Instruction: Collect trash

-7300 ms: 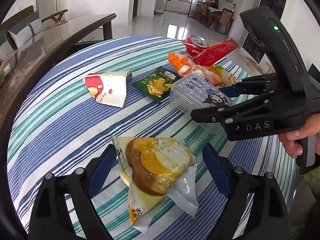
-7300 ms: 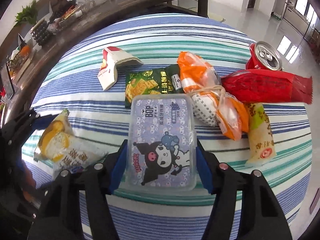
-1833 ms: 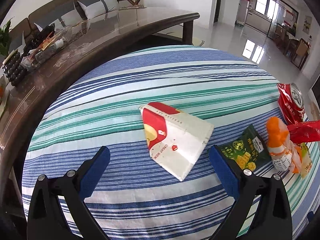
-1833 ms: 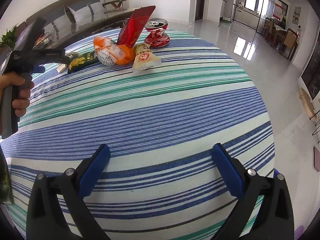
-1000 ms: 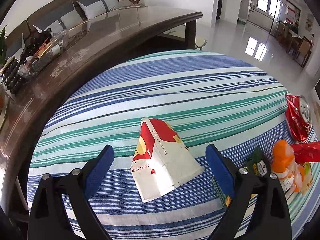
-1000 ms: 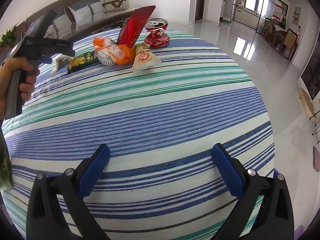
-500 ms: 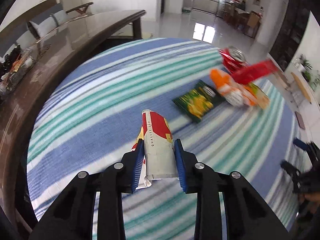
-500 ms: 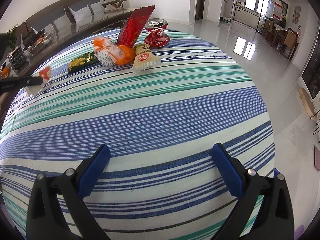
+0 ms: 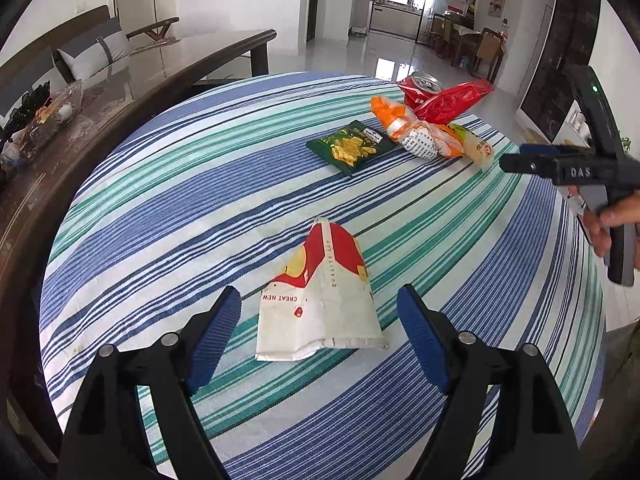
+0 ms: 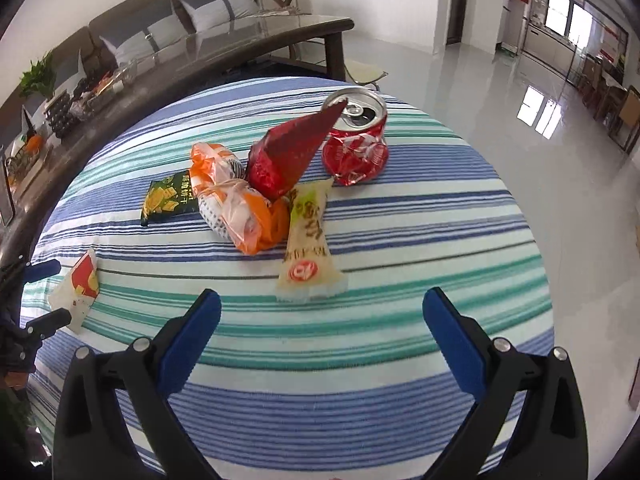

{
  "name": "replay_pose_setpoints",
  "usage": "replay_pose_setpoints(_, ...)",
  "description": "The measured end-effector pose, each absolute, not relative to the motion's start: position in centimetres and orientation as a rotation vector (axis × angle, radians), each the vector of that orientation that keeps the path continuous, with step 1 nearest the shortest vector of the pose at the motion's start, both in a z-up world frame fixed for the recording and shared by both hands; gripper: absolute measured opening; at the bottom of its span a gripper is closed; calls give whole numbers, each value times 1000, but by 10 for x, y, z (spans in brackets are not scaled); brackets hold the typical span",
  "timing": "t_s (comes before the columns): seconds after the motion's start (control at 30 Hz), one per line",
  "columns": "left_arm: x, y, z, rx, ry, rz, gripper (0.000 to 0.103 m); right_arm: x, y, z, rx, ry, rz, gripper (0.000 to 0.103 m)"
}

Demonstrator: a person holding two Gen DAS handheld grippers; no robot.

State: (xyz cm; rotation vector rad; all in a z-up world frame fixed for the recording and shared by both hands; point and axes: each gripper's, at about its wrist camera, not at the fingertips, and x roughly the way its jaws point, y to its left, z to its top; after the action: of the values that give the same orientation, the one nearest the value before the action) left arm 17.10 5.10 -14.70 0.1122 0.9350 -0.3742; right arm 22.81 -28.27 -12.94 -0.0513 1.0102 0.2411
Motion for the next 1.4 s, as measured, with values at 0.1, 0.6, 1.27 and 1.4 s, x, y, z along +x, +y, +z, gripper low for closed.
replay_pose_setpoints(0.1, 169, 50, -156, 129, 946, -373, 85, 246, -270, -134, -120, 1054, 261, 80)
replay_pose_setpoints(0.6, 169, 51, -167, 143, 947, -363, 94, 226, -278, -141, -8, 1080, 250, 26)
replay_pose_setpoints(1.27, 160, 52, -138, 105, 920, -419, 97, 117, -276, -127, -28, 1083, 301, 44)
replay_pose_setpoints(1.4, 174, 38, -137, 152, 958, -425, 90, 135, -262, -130, -78, 1148, 315, 44)
